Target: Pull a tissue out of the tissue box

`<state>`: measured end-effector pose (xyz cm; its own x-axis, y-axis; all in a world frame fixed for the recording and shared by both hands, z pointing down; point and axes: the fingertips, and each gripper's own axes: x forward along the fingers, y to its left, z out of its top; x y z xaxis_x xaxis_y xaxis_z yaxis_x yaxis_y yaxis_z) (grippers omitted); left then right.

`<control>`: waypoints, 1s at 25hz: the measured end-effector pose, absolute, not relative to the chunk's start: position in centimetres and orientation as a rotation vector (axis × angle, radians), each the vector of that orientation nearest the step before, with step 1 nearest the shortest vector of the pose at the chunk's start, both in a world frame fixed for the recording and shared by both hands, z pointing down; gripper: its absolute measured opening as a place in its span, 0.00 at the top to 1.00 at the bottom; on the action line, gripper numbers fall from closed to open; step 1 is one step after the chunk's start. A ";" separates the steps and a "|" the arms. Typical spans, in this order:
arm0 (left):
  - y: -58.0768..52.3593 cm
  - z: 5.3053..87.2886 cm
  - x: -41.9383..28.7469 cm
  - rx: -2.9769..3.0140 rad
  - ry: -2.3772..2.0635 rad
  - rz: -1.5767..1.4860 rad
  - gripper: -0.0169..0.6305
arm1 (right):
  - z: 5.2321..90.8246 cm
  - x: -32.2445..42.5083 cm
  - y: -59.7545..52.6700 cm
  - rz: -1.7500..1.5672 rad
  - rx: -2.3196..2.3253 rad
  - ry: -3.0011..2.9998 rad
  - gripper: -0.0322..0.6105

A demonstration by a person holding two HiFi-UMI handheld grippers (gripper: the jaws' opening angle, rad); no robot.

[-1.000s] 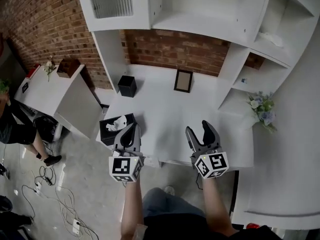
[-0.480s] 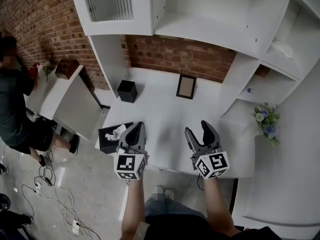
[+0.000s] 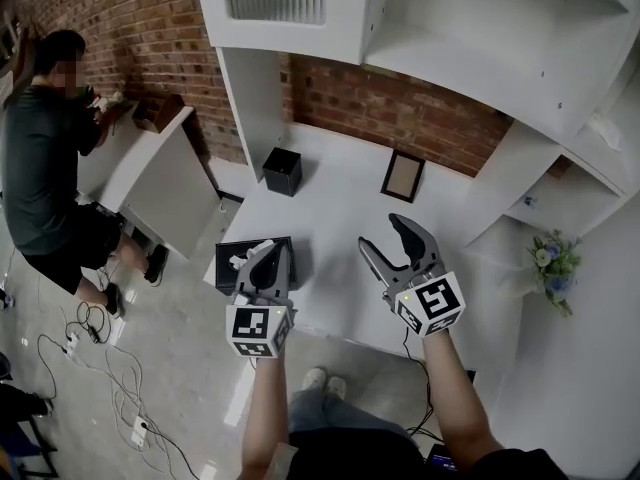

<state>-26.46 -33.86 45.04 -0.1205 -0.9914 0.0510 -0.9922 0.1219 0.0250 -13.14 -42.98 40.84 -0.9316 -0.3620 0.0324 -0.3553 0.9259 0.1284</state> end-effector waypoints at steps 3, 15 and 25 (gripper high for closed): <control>-32.7 45.3 -28.3 1.984 -2.354 0.023 0.96 | 40.9 -16.8 -41.8 -0.250 0.372 -3.010 0.54; -28.2 46.5 -33.0 1.779 -2.475 0.031 0.96 | 48.8 -29.9 -34.8 -0.515 -0.394 -2.655 0.54; -25.1 48.3 -34.6 1.662 -2.512 0.040 0.96 | 59.7 -35.7 -31.9 -0.713 -0.727 -2.169 0.56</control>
<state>-34.63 -25.15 48.32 -0.3854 -0.9147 0.1221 -0.9181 0.3934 0.0492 -35.70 -31.93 59.68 -0.5752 0.2742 0.7707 0.6782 0.6867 0.2618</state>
